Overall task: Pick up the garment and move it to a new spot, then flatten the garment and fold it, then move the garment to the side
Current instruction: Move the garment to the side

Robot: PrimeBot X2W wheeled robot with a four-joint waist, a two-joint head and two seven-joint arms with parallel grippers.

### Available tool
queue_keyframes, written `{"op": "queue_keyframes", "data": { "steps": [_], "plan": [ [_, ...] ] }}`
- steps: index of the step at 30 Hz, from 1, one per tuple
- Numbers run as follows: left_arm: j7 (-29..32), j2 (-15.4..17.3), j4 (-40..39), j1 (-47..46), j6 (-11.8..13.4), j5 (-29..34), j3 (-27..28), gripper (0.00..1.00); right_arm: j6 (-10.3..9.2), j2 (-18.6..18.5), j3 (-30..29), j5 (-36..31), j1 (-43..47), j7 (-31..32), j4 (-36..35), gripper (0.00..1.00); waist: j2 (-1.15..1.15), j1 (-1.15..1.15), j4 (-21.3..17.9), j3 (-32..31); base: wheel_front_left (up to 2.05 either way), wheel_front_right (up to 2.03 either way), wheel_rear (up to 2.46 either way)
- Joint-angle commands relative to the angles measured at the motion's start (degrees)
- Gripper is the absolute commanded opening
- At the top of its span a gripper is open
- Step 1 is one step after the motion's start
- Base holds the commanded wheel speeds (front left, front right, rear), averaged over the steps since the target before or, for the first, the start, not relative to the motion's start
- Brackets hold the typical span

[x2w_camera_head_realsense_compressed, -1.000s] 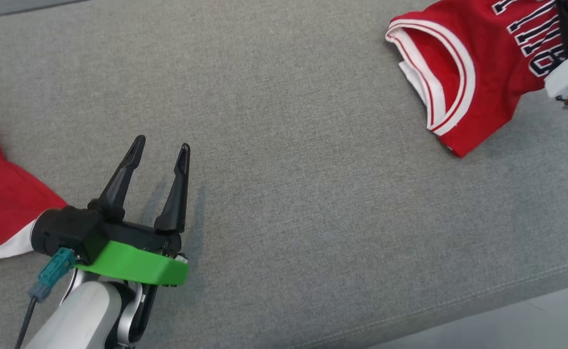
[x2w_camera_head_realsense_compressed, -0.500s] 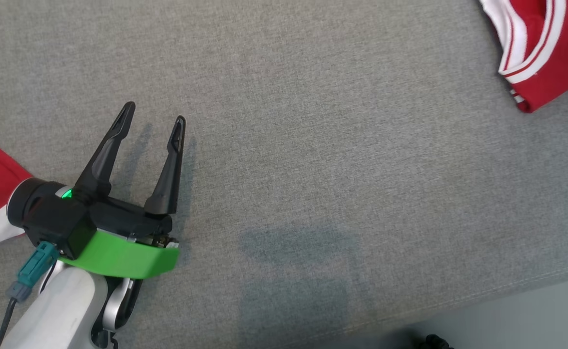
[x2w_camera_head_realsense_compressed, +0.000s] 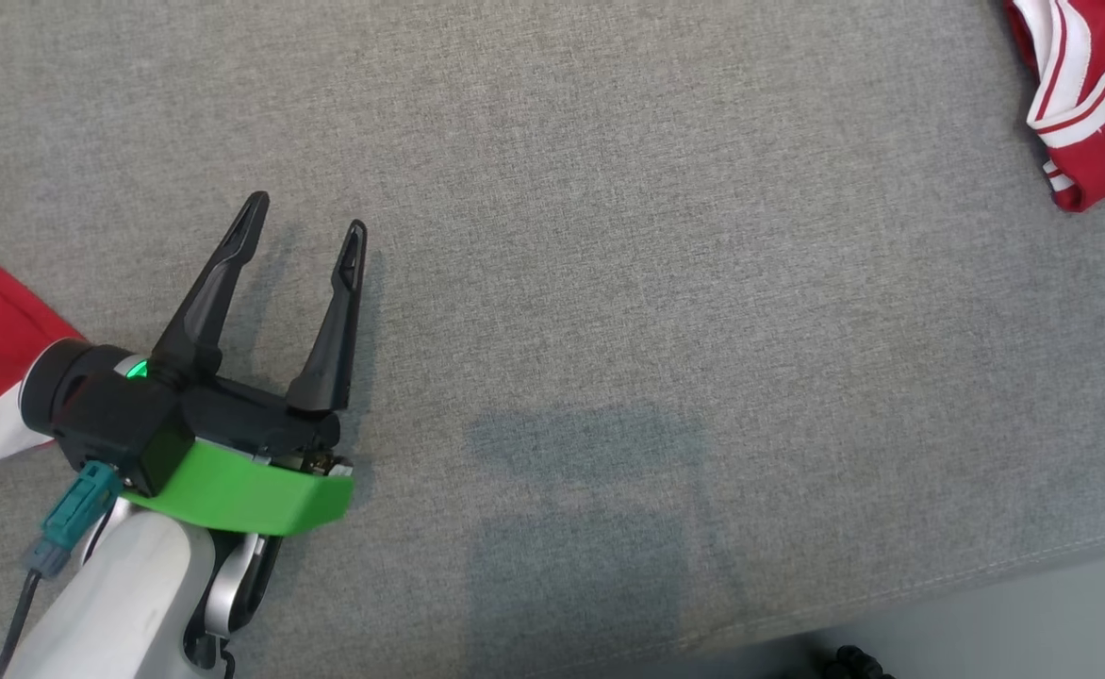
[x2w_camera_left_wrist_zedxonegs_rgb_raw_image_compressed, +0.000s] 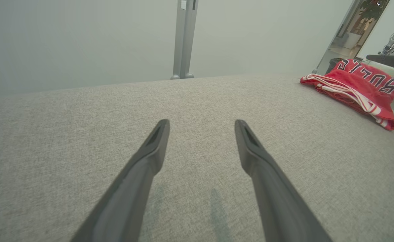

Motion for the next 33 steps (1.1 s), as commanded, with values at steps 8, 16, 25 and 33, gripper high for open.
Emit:
{"op": "queue_keyframes", "data": {
  "steps": [8, 16, 25, 33],
  "plan": [
    [-0.4, -1.7, 1.5, 0.7, -0.8, 0.5, 0.6, 1.0, 0.0, -0.4, -2.7, -4.6, 1.7, -0.3, 0.6, 1.0, 0.0, 0.0, -0.1, -4.0, 0.0, 0.0, 0.0],
    [-0.4, -4.1, 3.0, 3.0, -1.5, 0.8, 2.1, 1.0, 0.0, 0.4, -3.4, -7.4, 6.5, -0.3, -3.0, 1.0, 0.0, 0.0, -0.5, -9.7, 0.0, 0.0, 0.0],
    [-0.4, -6.4, 5.2, 7.7, -1.7, 0.4, 4.4, 1.0, -0.01, 1.6, -0.6, -6.7, 14.5, -0.3, -10.1, 1.0, 0.0, 0.0, -0.2, -18.6, 0.0, 0.0, 0.0],
    [-0.4, -7.9, 6.7, 11.9, -0.9, 0.0, 6.9, 1.0, -0.01, -0.3, 1.0, -4.9, 22.0, -0.3, -15.9, 1.0, 0.0, 0.0, 1.7, -26.0, 0.0, 0.0, 0.0]
  ]
}}
